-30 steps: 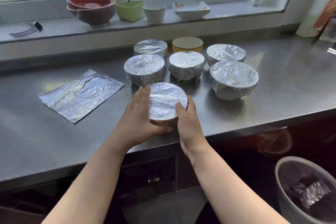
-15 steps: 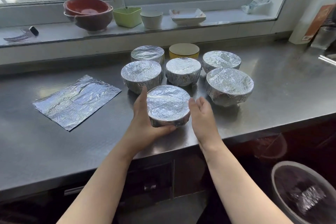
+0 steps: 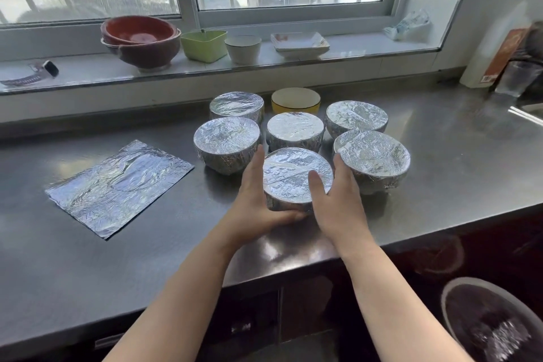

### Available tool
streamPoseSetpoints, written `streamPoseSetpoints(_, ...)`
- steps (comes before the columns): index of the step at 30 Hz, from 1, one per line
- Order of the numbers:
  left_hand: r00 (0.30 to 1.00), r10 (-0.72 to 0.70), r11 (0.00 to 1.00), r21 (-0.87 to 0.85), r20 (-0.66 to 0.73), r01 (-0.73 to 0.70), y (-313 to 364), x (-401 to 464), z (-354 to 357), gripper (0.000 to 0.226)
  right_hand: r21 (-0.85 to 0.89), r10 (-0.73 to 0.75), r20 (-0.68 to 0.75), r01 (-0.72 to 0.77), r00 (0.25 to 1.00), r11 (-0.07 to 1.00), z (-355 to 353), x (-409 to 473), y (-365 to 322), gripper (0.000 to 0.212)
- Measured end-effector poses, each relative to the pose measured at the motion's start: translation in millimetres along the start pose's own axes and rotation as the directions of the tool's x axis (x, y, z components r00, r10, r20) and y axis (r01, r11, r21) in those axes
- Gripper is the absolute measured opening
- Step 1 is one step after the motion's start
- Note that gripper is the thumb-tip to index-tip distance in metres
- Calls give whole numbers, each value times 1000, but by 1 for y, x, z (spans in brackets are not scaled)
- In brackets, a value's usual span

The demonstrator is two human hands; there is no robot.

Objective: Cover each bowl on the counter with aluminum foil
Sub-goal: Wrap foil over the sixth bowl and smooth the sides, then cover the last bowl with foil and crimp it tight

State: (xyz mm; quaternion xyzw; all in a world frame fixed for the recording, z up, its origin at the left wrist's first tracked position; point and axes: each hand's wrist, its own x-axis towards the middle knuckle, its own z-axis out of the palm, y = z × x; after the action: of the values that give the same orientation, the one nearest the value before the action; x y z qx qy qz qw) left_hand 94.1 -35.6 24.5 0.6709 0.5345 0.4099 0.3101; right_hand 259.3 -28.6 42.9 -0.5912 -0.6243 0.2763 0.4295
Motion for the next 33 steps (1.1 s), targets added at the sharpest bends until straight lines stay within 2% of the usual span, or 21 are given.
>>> streamPoseSetpoints(3, 999, 30, 996, 78, 42, -33, 4, 1, -15, 124, -15, -104, -68, 103, 992, 995, -3, 3, -14, 61)
streamPoseSetpoints(6, 998, 35, 996, 75, 43, -38, 9, 9, -32, 119, 84, -110, -35, 113, 993, 990, -5, 20, -31, 49)
streamPoseSetpoints(14, 987, 32, 997, -65, -156, -42, 28, 51, -55, 56, 299, 39, 140, -79, 989, 951, -9, 100, -64, 16)
streamPoseSetpoints(18, 984, 20, 989, -139, -176, -45, 40, 82, -59, 51, 319, 136, 192, -193, 972, 928, -6, 154, -73, 28)
streamPoseSetpoints(20, 983, -22, 979, -201, -185, -16, 42, 100, -62, 50, 306, 216, 204, -271, 955, 912, -2, 183, -72, 26)
streamPoseSetpoints(22, 978, -66, 974, -224, -198, 21, 43, 119, -65, 44, 176, 254, 164, -281, 953, 943, 1, 212, -69, 19)
streamPoseSetpoints(24, 972, -98, 971, -233, -214, 47, 43, 133, -66, 41, -89, 243, 126, -233, 962, 968, 5, 245, -63, 23)
streamPoseSetpoints(26, 968, -123, 964, -257, -220, 65, 42, 143, -66, 40, -344, 239, 155, -174, 959, 923, 10, 268, -61, 24)
streamPoseSetpoints(29, 959, -136, 968, -241, -247, 75, 35, 152, -64, 38, -669, 287, 208, -78, 935, 739, 21, 292, -57, 29)
streamPoseSetpoints(30, 955, -132, 973, -217, -267, 74, 32, 155, -63, 36, -747, 309, 171, -81, 936, 660, 25, 302, -52, 41)
streamPoseSetpoints(32, 940, -126, 985, -153, -317, 81, 25, 159, -63, 33, -835, 387, 110, -126, 915, 536, 30, 317, -40, 54)
streamPoseSetpoints(33, 934, -123, 989, -125, -335, 85, 22, 160, -64, 32, -861, 418, 127, -109, 899, 496, 33, 324, -34, 55)
